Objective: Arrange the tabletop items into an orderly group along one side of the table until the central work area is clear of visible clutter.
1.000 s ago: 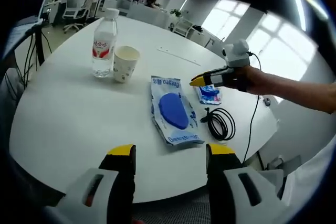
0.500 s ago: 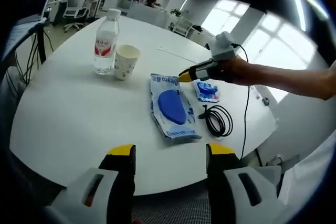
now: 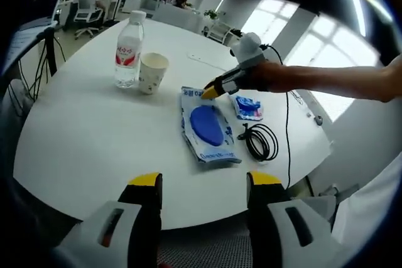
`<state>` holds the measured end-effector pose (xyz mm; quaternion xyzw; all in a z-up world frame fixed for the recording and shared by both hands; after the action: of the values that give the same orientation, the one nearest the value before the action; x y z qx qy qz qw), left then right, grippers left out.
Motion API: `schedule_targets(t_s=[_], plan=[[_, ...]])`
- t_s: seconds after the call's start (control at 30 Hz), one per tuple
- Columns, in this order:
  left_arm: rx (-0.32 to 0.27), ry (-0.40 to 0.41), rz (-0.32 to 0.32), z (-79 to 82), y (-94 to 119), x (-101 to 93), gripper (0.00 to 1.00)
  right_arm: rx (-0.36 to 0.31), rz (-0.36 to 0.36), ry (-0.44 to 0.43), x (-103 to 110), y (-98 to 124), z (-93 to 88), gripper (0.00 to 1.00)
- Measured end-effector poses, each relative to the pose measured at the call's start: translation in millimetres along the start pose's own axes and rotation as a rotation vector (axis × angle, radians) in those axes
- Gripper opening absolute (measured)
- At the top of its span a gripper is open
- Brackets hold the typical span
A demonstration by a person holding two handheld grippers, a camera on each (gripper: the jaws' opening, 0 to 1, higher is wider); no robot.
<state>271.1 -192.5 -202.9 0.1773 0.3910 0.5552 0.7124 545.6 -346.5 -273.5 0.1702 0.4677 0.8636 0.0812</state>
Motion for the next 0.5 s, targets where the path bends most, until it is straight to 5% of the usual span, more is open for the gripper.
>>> schedule_targets(t_s=[0.07,0.13,0.17,0.5], plan=[[0.002,0.000,0.000,-0.6,-0.2,-0.3,0.54,0.020,-0.024,0.027,-1.3,0.2,-0.6,0.20],[0.003,-0.002,0.000,-0.8,-0.4,-1.1,0.54,-0.001,0.006,-0.050,-1.9,1.2,-2.2,0.07],[0.003,-0.002,0.000,-0.6,-0.3,-1.6,0.54,-0.033,0.005,-0.102,-1.3,2.2,-2.8,0.06],[0.006,-0.005,-0.013,-1.6,-3.4,-3.6,0.54,-0.043,0.012,-0.139,4.1,16.4,-15.6,0.00]])
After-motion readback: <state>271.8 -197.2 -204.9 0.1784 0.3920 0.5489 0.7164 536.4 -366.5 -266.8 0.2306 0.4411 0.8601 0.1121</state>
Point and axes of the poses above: the point that each gripper's makers call its tool centre point, and the gripper's own axes: y roughly backward along the fingers, x roughly to its left, z roughly out of its top, the point moved 7 cm from there along y, roughly backward along the fingers, and after that the axes turned 8 degrees about z, right-handed, at the moved point
